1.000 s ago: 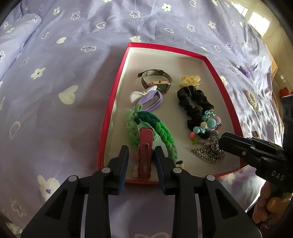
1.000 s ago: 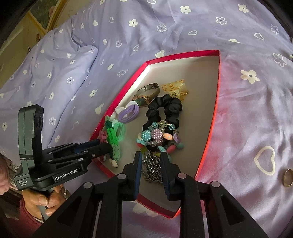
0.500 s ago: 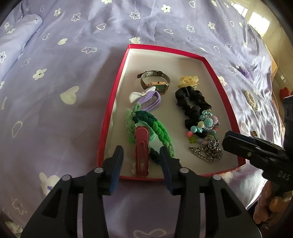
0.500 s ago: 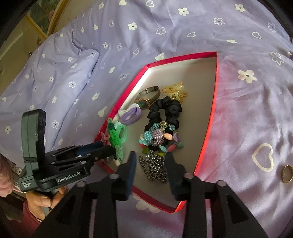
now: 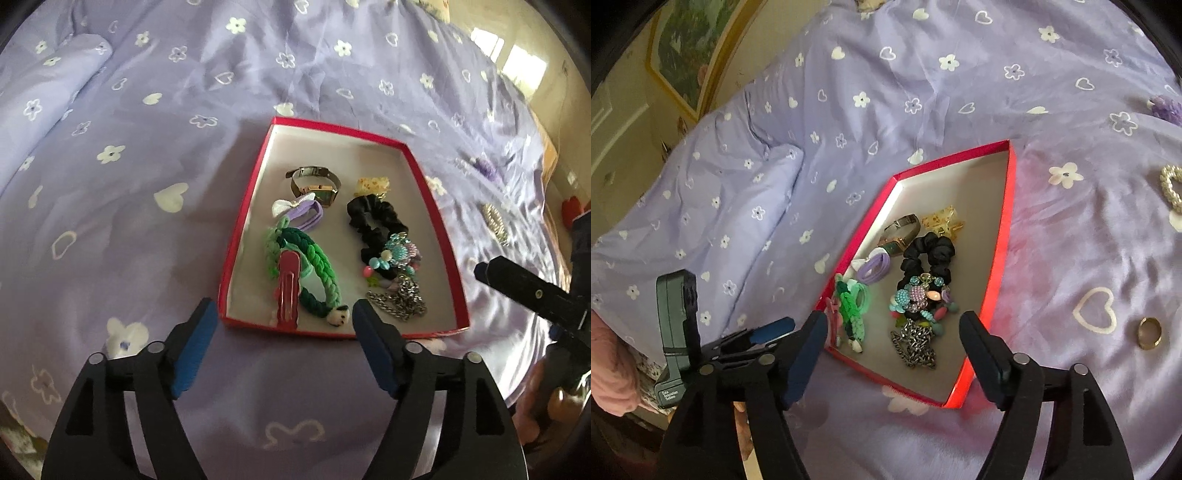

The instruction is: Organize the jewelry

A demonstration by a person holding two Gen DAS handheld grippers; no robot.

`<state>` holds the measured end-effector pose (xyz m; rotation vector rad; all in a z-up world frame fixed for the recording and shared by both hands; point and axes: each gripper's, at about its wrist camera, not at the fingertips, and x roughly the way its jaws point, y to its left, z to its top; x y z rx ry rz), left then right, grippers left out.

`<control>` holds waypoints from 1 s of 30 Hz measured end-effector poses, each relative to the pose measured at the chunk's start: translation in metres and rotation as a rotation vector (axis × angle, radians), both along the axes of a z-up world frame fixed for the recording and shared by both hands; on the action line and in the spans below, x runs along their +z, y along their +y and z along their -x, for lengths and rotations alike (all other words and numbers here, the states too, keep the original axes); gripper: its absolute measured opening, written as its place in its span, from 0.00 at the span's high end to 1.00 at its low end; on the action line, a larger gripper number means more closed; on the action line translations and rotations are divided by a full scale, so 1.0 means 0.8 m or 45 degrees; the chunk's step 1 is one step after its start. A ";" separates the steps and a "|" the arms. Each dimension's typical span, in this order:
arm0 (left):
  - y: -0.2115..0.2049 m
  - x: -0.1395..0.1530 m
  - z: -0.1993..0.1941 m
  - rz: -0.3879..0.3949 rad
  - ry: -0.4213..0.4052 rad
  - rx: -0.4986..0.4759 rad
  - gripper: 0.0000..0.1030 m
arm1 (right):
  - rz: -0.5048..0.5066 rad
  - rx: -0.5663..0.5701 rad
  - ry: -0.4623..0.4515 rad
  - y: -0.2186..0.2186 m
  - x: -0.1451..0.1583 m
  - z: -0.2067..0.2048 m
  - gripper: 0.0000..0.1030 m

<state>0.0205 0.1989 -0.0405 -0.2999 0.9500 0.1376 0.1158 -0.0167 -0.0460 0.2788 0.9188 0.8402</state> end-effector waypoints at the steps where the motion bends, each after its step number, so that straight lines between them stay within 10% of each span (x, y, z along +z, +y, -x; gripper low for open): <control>1: -0.001 0.002 0.006 0.002 -0.011 0.009 0.24 | -0.009 -0.005 0.003 -0.002 -0.001 0.002 0.23; 30: -0.029 0.042 0.109 -0.121 -0.187 0.121 0.08 | 0.035 -0.125 -0.373 -0.042 0.051 0.099 0.06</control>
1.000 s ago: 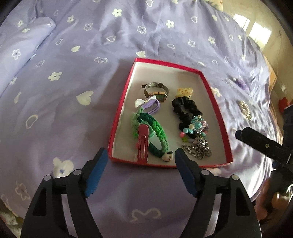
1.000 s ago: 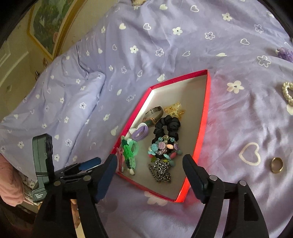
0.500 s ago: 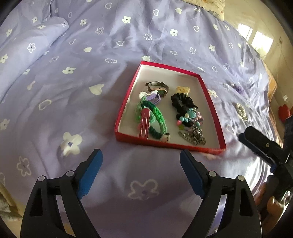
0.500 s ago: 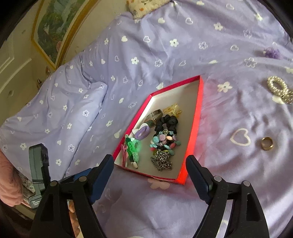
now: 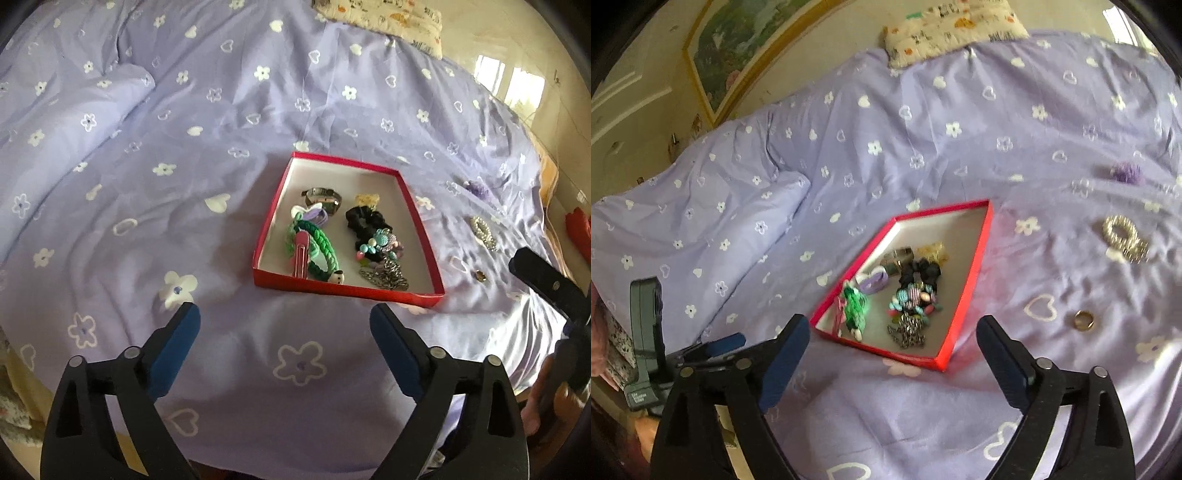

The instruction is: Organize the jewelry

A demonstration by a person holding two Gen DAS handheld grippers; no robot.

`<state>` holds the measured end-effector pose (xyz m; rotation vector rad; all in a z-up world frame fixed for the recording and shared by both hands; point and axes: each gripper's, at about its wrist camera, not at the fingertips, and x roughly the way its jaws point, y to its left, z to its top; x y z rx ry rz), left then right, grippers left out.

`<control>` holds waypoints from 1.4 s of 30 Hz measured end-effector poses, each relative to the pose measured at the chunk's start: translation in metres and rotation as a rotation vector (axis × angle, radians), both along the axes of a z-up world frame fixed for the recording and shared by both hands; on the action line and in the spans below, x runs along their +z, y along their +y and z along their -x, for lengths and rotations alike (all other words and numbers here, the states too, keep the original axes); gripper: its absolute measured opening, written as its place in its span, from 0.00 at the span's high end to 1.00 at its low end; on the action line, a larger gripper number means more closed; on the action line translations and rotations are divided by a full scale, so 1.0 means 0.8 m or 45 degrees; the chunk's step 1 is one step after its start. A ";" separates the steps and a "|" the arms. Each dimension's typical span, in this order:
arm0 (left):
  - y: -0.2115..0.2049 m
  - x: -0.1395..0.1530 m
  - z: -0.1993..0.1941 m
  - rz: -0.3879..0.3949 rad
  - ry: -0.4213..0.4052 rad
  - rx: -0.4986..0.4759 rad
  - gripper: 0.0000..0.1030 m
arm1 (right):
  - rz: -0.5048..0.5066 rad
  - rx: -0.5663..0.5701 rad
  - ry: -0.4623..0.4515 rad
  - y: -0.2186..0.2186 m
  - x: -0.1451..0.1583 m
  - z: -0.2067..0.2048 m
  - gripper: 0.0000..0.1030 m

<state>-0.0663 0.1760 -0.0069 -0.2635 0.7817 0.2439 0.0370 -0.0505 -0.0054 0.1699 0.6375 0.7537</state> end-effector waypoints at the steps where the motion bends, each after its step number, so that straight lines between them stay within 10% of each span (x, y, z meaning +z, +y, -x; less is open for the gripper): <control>1: -0.001 0.003 0.004 -0.007 -0.013 0.002 0.06 | 0.003 -0.005 -0.007 -0.001 0.003 0.001 0.06; 42: -0.041 -0.008 0.018 -0.314 -0.095 0.032 0.00 | 0.201 -0.083 -0.149 -0.005 -0.040 0.040 0.02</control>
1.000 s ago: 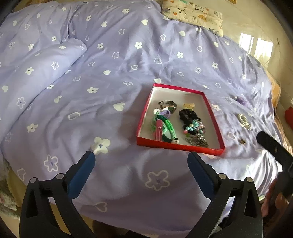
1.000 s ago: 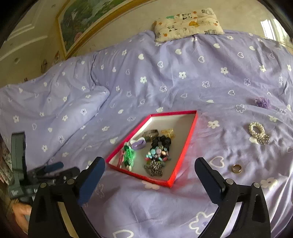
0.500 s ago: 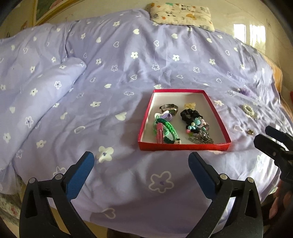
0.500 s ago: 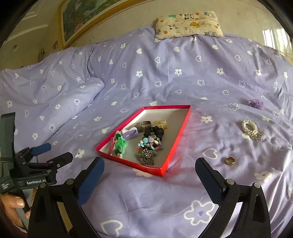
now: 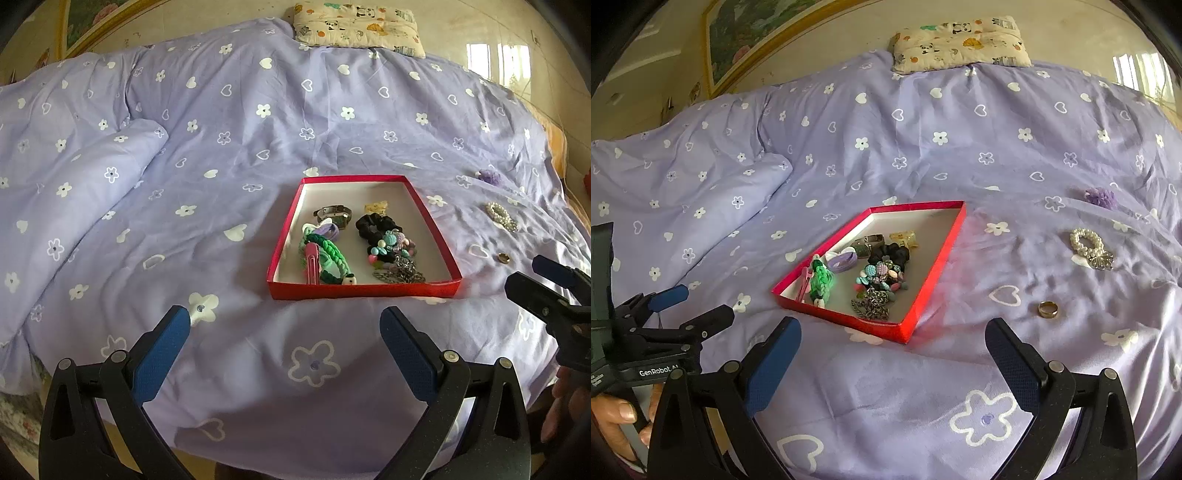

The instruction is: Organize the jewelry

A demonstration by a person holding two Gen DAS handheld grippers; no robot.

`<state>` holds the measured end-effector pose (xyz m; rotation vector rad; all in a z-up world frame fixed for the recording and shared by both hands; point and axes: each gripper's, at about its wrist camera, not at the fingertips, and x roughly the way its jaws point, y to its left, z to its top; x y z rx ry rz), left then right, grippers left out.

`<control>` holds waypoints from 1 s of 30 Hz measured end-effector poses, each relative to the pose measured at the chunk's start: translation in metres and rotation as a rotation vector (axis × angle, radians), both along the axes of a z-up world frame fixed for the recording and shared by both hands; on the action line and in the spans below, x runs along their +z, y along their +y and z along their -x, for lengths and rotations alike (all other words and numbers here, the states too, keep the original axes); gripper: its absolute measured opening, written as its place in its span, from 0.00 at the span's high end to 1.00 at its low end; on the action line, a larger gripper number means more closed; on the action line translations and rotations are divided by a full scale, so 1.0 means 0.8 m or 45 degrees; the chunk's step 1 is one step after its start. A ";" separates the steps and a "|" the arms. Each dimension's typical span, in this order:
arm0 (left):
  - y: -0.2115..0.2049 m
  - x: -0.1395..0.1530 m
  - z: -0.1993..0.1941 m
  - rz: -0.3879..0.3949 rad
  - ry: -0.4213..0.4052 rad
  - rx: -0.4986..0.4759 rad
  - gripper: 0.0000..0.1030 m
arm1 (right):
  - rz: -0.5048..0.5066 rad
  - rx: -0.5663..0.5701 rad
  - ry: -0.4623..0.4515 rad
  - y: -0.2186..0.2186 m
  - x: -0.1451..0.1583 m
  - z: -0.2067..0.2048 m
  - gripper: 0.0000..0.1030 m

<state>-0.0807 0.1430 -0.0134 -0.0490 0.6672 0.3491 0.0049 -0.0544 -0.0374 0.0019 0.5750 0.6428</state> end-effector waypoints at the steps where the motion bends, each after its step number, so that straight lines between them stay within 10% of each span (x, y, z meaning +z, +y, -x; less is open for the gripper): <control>1: -0.001 0.000 0.000 -0.006 -0.003 0.001 0.00 | -0.002 0.001 0.002 -0.001 -0.001 0.001 0.02; 30: -0.009 0.002 0.010 -0.014 -0.006 -0.012 0.00 | -0.007 0.020 -0.010 0.005 0.009 0.011 0.02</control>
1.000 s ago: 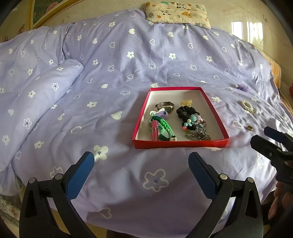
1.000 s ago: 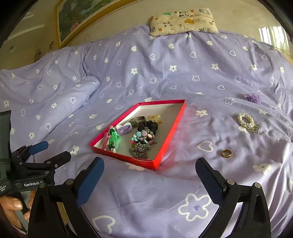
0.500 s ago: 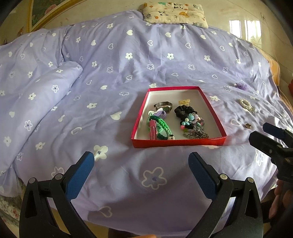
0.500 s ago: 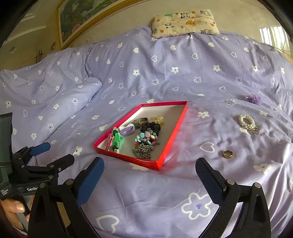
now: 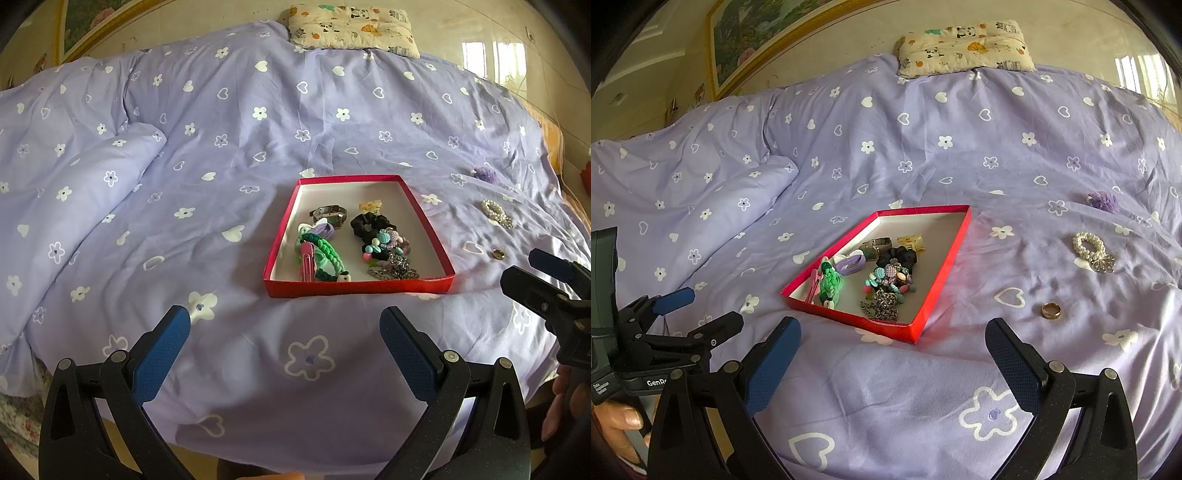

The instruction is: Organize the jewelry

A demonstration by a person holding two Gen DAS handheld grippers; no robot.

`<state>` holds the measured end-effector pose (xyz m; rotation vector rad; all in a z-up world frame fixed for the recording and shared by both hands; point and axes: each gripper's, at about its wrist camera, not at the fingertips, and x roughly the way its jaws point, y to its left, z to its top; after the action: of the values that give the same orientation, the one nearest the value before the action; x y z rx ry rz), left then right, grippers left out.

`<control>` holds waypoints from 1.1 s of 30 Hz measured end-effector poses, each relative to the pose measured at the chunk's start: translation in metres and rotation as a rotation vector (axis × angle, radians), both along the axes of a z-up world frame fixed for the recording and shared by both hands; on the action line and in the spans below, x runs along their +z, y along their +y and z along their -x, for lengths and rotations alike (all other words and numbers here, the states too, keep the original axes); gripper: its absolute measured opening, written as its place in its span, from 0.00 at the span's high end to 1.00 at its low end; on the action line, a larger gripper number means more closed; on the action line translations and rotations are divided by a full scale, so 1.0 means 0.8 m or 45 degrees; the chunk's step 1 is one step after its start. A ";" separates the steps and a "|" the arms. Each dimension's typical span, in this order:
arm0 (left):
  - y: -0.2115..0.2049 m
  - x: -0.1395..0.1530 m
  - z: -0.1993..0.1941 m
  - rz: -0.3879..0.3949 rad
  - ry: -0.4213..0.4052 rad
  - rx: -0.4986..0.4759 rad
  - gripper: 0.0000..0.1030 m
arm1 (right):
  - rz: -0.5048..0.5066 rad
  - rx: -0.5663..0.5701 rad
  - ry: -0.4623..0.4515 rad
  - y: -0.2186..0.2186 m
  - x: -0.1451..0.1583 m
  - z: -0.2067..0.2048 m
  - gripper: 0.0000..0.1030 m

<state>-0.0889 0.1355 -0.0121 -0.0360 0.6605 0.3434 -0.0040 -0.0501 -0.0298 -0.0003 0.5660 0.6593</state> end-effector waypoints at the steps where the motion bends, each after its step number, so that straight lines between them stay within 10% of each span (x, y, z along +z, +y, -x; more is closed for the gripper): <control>1: 0.000 0.000 0.000 0.001 0.001 -0.002 0.00 | 0.001 0.001 0.000 0.000 0.000 0.001 0.02; 33: -0.002 0.001 0.000 0.008 -0.003 -0.009 0.00 | 0.004 0.001 -0.001 0.003 0.001 0.004 0.02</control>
<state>-0.0890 0.1340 -0.0112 -0.0397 0.6591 0.3346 -0.0071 -0.0475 -0.0294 -0.0040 0.5666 0.6587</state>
